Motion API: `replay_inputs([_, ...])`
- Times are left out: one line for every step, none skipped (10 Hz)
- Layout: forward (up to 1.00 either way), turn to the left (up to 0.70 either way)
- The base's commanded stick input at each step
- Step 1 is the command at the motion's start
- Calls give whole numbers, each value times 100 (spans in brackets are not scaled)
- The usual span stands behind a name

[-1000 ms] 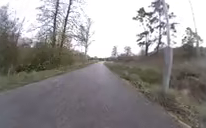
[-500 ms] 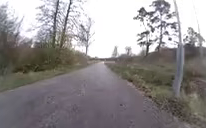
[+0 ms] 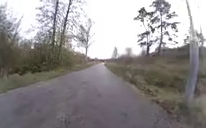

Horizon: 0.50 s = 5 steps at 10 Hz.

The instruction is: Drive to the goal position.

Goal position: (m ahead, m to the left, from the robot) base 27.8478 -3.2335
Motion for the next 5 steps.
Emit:
replay_inputs([70,0])
replay_inputs([70,0])
replay_inputs([70,0])
replay_inputs([70,0])
replay_inputs([70,0])
